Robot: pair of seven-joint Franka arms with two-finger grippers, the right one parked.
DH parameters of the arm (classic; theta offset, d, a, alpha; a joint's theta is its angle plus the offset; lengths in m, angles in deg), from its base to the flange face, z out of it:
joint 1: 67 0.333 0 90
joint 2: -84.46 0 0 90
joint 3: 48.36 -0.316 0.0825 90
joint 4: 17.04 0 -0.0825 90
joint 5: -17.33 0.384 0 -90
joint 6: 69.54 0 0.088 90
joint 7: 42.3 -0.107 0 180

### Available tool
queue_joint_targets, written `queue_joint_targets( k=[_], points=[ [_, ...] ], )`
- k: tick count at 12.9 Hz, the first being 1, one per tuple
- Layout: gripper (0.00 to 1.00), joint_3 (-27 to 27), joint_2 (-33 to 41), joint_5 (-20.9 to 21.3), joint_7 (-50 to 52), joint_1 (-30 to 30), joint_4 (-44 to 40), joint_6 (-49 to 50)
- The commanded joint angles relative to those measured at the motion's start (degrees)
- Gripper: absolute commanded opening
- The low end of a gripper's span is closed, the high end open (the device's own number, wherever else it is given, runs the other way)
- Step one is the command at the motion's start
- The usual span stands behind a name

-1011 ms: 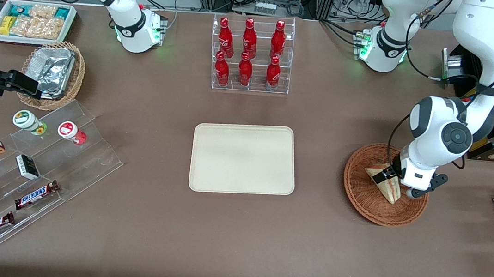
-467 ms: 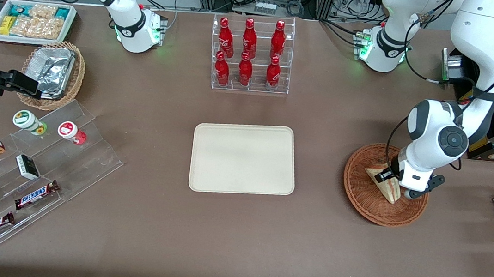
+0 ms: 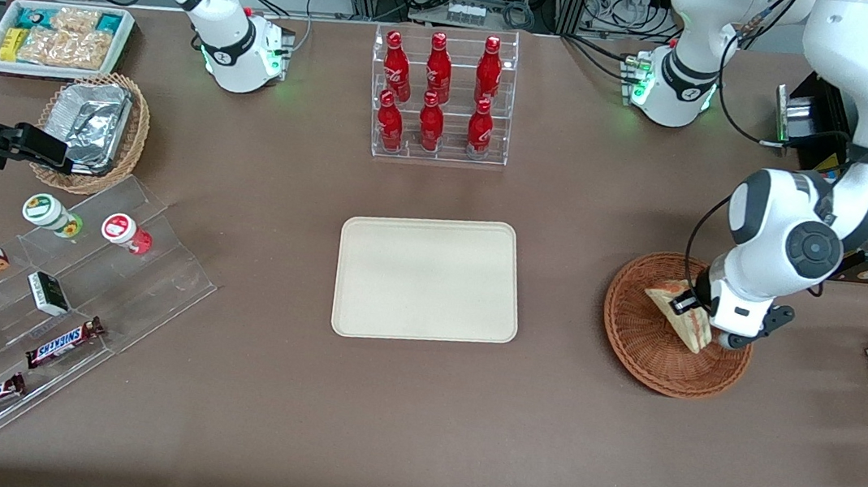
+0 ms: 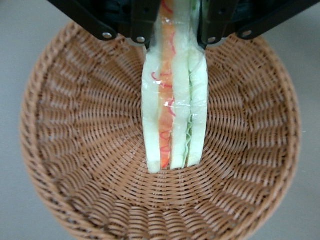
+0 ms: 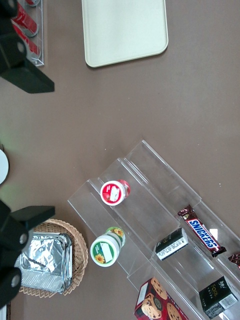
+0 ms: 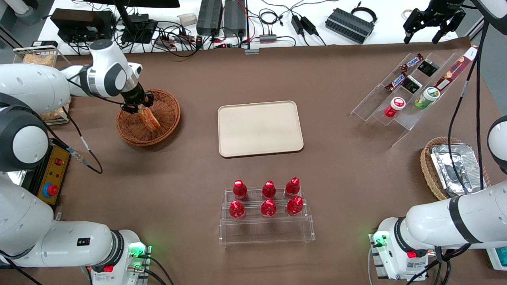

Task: Place sandwich from basket to tray
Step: 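Lift the sandwich and carry it toward the cream tray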

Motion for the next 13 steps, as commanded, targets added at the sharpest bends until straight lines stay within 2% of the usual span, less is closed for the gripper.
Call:
queue_joint_targets(
  k=[1, 3, 9, 13],
  points=[
    [0.00, 1.7, 1.4, 0.4, -1.3, -0.4, -5.0, 7.9],
    [0.00, 4.1, 1.0, 0.3, -2.4, -0.5, -8.2, 11.3],
    [0.00, 13.7, -3.7, 0.3, -1.6, -1.2, -13.1, 11.5],
    [0.00, 13.8, -12.1, 0.6, -1.3, -9.5, -24.7, 14.9]
  ],
)
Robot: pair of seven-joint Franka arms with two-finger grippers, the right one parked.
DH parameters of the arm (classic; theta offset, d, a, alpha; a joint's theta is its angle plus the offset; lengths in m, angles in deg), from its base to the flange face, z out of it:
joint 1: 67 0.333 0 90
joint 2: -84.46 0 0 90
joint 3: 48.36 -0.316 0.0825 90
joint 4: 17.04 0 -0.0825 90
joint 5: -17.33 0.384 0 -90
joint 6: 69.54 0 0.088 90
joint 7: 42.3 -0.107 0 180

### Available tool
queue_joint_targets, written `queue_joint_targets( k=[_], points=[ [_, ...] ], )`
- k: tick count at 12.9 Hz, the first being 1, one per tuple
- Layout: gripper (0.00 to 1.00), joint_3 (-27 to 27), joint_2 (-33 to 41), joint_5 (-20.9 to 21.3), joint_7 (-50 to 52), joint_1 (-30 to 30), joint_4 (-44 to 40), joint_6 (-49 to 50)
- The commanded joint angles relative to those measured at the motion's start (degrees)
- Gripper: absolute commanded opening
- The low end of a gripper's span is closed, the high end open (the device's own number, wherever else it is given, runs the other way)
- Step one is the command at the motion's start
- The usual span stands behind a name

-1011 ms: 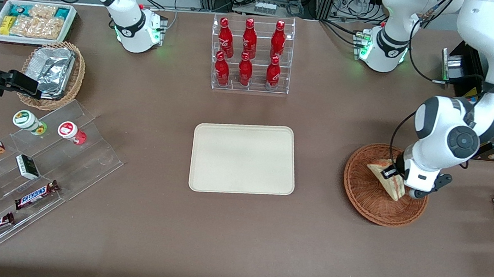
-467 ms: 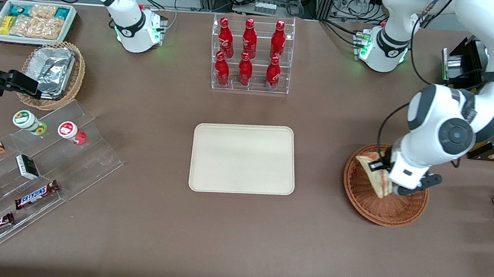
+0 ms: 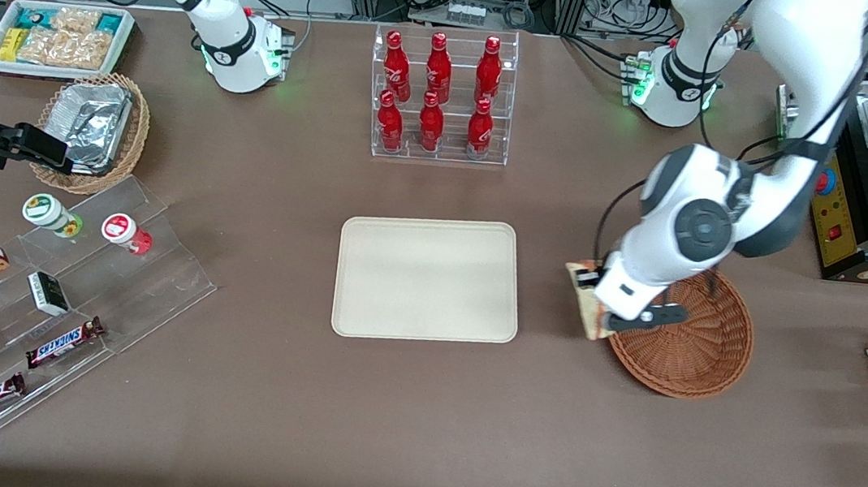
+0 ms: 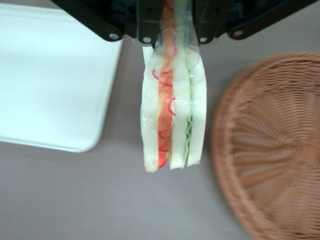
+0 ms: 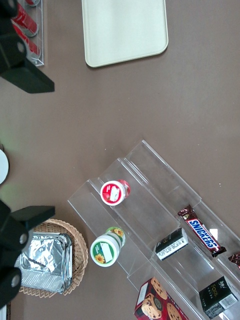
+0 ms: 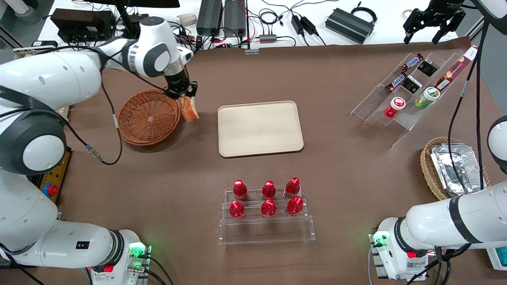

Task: Place sandwich from basket to tray
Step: 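Lift the sandwich and carry it toward the cream tray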

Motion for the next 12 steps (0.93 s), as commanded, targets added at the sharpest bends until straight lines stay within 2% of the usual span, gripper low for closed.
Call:
queue_joint_targets(
  k=[1, 4, 7, 12],
  points=[
    [0.00, -0.1, -7.4, 0.9, 2.0, -5.5, -10.6, 4.2],
    [0.00, -0.3, -13.7, 2.4, 6.6, -11.6, -16.7, 3.9],
    [0.00, -0.3, -17.5, 7.8, 12.0, -16.0, -19.7, 3.9],
    [0.00, -0.6, -23.3, 8.2, 14.1, -20.8, -25.0, 3.8]
  ],
)
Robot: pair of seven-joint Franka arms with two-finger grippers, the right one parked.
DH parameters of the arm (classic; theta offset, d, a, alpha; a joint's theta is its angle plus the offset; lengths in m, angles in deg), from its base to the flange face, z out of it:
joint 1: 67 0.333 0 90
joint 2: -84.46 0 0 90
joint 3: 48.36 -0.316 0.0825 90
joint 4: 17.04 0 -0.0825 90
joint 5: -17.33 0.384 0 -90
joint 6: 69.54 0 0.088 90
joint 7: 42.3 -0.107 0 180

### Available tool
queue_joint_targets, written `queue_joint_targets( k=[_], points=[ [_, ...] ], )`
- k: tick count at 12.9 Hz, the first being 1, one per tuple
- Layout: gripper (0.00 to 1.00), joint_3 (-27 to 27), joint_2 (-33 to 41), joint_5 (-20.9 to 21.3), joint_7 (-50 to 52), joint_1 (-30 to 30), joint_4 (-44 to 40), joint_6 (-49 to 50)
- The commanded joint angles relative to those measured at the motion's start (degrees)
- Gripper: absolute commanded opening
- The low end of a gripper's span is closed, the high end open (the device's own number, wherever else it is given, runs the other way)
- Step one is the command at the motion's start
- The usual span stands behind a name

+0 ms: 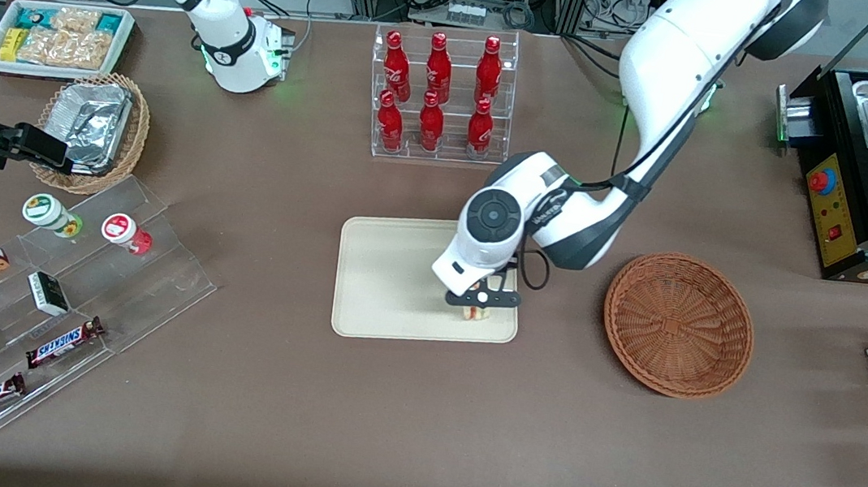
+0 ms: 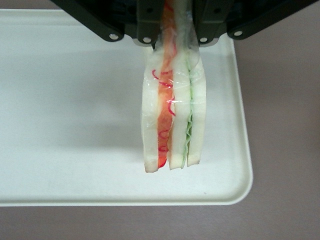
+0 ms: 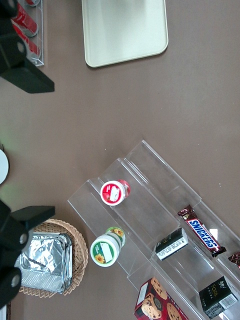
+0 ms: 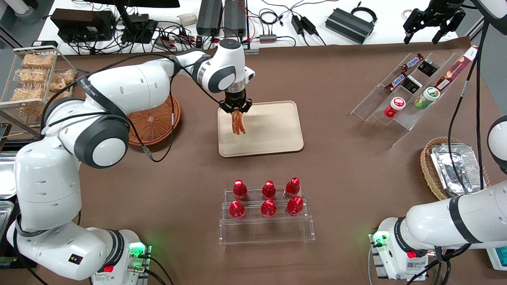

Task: Place sandwich from basket to tray
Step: 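Lower the sandwich onto the tray and open the left gripper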

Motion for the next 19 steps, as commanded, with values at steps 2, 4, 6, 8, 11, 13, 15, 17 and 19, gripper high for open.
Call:
queue_joint_targets(
  k=[2, 4, 6, 8, 11, 13, 15, 17, 19],
  points=[
    [0.00, -0.7, -5.6, 1.3, 1.8, -3.1, -6.8, 1.8],
    [0.00, -0.8, -6.4, 1.3, 2.4, -4.0, -7.5, 1.7],
    [0.00, -0.9, -8.0, 1.2, 2.7, -5.0, -10.2, 1.8],
    [0.00, -0.9, -8.5, 1.2, 2.9, -5.7, -10.8, 1.7],
    [0.00, -0.9, -9.0, 1.3, 3.7, -6.2, -11.3, 1.7],
    [0.00, -1.1, -9.7, 1.4, 3.8, -6.7, -11.5, 1.7],
    [0.00, -2.2, -10.3, 1.4, 4.6, -7.6, -12.1, 1.7],
    [0.00, -3.0, -10.5, 1.4, 5.2, -8.4, -12.1, 1.7],
    [0.00, -3.1, -10.6, 1.4, 5.8, -8.6, -12.1, 1.7]
  ],
)
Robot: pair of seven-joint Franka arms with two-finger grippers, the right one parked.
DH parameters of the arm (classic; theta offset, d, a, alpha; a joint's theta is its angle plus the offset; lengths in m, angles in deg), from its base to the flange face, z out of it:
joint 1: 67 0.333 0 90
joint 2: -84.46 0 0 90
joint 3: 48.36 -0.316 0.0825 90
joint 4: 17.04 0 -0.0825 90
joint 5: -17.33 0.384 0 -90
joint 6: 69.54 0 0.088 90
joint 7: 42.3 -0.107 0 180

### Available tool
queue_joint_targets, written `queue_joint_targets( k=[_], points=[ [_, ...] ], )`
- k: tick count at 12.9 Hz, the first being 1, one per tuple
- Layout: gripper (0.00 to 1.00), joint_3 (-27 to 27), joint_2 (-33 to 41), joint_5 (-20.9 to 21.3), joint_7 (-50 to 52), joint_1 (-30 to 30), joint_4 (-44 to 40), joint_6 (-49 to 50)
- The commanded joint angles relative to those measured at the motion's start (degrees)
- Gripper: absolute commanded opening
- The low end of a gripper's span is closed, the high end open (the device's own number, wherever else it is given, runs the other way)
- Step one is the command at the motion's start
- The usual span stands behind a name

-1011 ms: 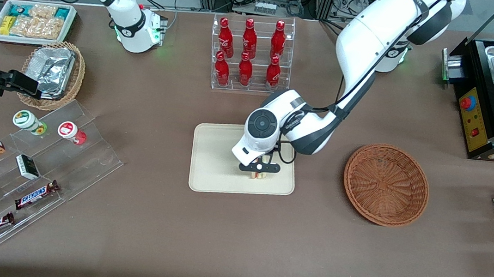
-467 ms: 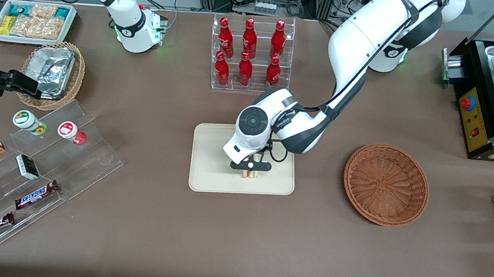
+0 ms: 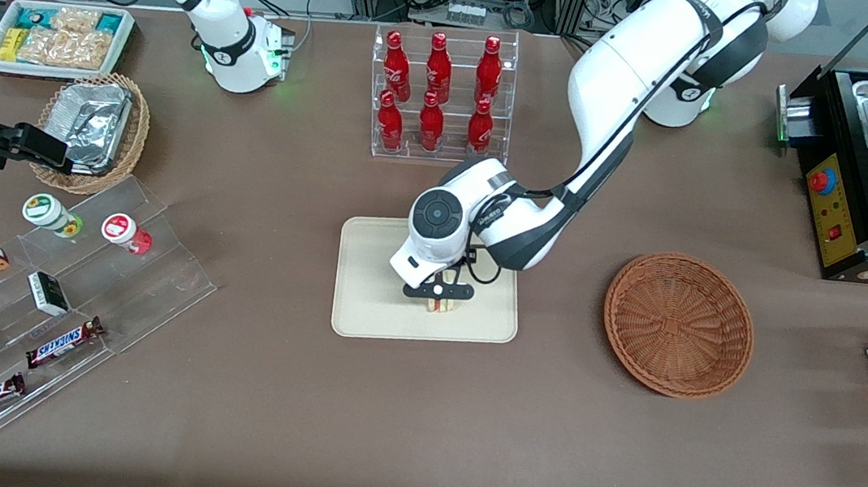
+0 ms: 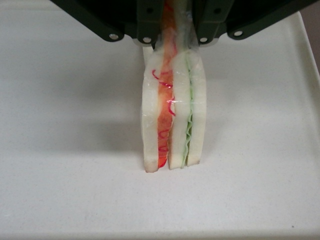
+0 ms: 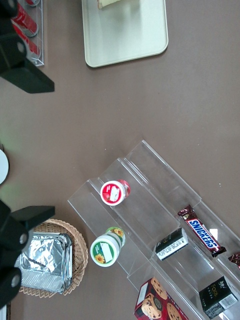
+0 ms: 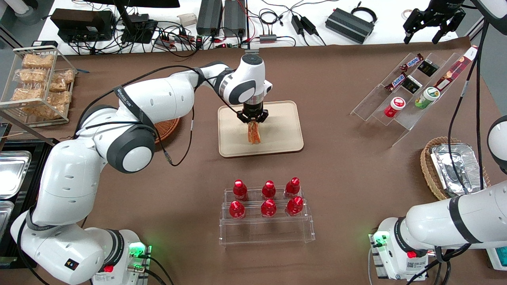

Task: Place sandwich from basket to tray
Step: 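Lower the sandwich onto the tray and open the left gripper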

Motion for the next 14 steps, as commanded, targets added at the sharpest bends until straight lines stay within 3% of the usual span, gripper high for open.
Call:
queue_joint_targets(
  k=[1, 2, 3, 4, 10, 14],
  points=[
    [0.00, -0.9, -1.0, 1.1, 1.9, -1.3, -2.6, 1.6],
    [0.21, -0.9, -1.0, 1.1, 1.9, -1.3, -2.6, 1.6],
    [0.67, -0.9, -0.9, 1.1, 1.7, -1.2, -2.6, 1.6],
    [1.00, -0.9, -0.9, 1.1, 1.7, -1.2, -2.5, 1.6],
    [1.00, -0.9, 0.2, 1.1, 1.9, -1.2, -2.7, 2.5],
    [1.00, -0.8, 0.9, 0.8, 1.4, -0.7, -8.3, 8.3]
  ],
)
